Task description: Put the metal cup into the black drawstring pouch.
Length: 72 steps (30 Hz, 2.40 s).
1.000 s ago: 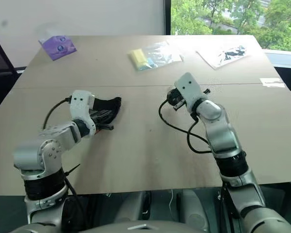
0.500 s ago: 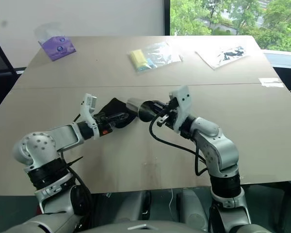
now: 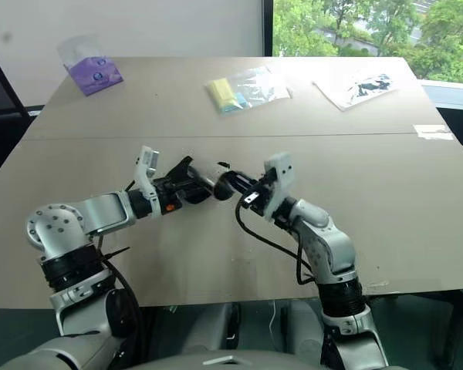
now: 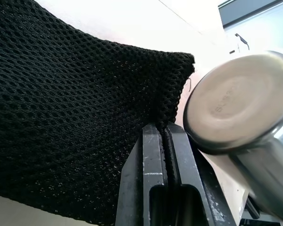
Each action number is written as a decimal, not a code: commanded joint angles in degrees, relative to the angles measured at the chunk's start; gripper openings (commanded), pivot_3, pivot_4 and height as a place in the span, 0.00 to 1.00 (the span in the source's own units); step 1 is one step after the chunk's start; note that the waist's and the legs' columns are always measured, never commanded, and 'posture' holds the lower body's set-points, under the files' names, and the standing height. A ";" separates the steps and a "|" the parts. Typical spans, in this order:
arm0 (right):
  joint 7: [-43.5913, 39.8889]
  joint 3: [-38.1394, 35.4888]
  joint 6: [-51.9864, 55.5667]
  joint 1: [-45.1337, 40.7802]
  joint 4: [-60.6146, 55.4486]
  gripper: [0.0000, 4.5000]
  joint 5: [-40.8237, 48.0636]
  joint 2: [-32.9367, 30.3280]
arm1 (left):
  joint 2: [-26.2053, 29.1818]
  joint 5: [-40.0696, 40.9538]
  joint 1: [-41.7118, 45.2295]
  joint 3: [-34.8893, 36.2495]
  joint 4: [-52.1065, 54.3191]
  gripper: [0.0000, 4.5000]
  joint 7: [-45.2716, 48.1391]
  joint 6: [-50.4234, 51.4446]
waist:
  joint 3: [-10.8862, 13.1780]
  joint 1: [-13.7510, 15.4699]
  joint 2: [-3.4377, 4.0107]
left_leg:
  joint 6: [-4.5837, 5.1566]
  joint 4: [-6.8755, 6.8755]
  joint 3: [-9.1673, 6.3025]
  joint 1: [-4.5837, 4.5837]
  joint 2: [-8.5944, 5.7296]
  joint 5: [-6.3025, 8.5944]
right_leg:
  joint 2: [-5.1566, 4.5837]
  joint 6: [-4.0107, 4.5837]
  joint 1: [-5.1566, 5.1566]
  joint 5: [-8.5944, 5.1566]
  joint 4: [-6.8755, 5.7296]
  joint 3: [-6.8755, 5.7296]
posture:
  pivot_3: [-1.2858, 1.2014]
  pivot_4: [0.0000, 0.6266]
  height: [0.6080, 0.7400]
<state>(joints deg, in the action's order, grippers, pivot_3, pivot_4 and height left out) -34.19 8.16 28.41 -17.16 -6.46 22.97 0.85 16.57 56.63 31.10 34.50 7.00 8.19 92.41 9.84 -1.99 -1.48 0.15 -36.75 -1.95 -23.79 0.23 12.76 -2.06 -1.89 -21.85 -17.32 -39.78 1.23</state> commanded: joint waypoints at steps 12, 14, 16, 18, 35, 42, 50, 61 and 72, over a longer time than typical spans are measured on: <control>-6.22 7.99 -16.37 0.45 12.33 0.02 -11.02 -5.04 | -0.04 5.02 -1.02 2.90 2.34 0.00 -3.90 0.08 | -0.05 -0.19 -0.07 | -0.07 -0.04 0.01 0.12 0.03 -0.04 | 0.04 0.00 0.08 0.00 -0.05 0.00 | 0.52 0.24 1.00; -7.70 9.90 -18.62 -0.33 12.51 0.02 -13.35 -7.26 | -0.01 4.79 -0.79 3.07 2.23 0.00 -3.94 -0.01 | -0.05 -0.02 -0.07 | -0.07 -0.07 0.00 0.11 0.02 -0.04 | 0.04 0.00 0.08 0.00 -0.05 0.00 | 0.52 0.24 1.00; -9.05 12.03 -20.14 -1.81 12.84 0.02 -16.34 -9.93 | 0.09 4.73 -0.58 3.27 2.17 0.00 -3.88 -0.26 | -0.04 -0.02 -0.07 | -0.07 -0.08 -0.02 0.09 0.01 -0.04 | 0.04 -0.01 0.09 0.00 -0.05 -0.01 | 0.52 0.24 1.00; -9.21 13.56 -21.65 -3.84 14.29 0.02 -19.52 -11.86 | 0.59 4.99 -0.70 2.97 2.86 0.00 -3.31 -0.40 | -0.04 -0.12 -0.07 | -0.08 -0.08 -0.02 0.10 0.01 -0.05 | 0.05 0.00 0.08 0.00 -0.05 -0.02 | 0.52 0.24 1.00; 4.38 -1.91 3.36 -17.92 21.11 0.02 -6.53 2.68 | 1.70 10.68 -5.58 -3.63 18.66 0.00 -1.02 -2.57 | -0.02 -0.07 -0.04 | -0.25 -0.06 -0.14 0.05 0.09 -0.15 | 0.06 0.08 0.07 0.05 -0.05 0.01 | 0.52 0.24 1.00; 4.51 15.93 -19.27 -22.52 25.48 0.02 -27.28 -3.04 | -2.77 12.85 0.42 -5.91 17.22 0.00 -5.79 -5.56 | 0.01 0.16 -0.04 | -0.24 -0.04 -0.12 0.00 0.02 -0.14 | 0.06 0.07 0.06 0.05 0.03 -0.02 | 0.52 0.24 1.00; 11.52 -8.91 3.81 -27.85 26.47 0.02 2.28 14.02 | -2.68 17.04 -1.10 -7.55 18.13 0.00 -7.91 -5.83 | 0.05 0.27 -0.05 | -0.34 0.06 -0.17 0.01 0.19 -0.20 | 0.11 0.09 0.05 0.05 0.02 -0.09 | 0.52 0.24 1.00; 7.71 6.87 -14.49 -27.79 32.98 0.02 -13.02 9.51 | -4.78 23.80 0.21 -11.84 16.07 0.00 -15.24 -12.99 | 0.07 -0.24 -0.15 | -0.33 0.12 -0.10 -0.01 0.11 -0.21 | 0.10 0.08 -0.01 0.04 0.04 0.03 | 0.52 0.24 1.00; 0.16 15.22 -16.10 -27.91 30.81 0.24 -25.08 0.60 | 0.21 25.31 -3.15 -11.52 10.44 0.00 -15.66 -19.83 | 0.11 0.04 -0.10 | -0.32 0.11 -0.14 -0.02 0.06 -0.21 | 0.09 0.09 -0.03 0.04 0.03 -0.02 | 0.52 0.24 1.00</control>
<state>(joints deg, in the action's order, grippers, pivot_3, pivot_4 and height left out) -30.18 19.52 11.58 -45.42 27.41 -1.00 1.24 16.36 79.62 26.68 23.14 16.94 -9.44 75.88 9.96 -1.95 -1.58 -0.17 -36.63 -2.09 -23.81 0.29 12.55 -1.97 -1.81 -21.88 -17.28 -39.75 1.21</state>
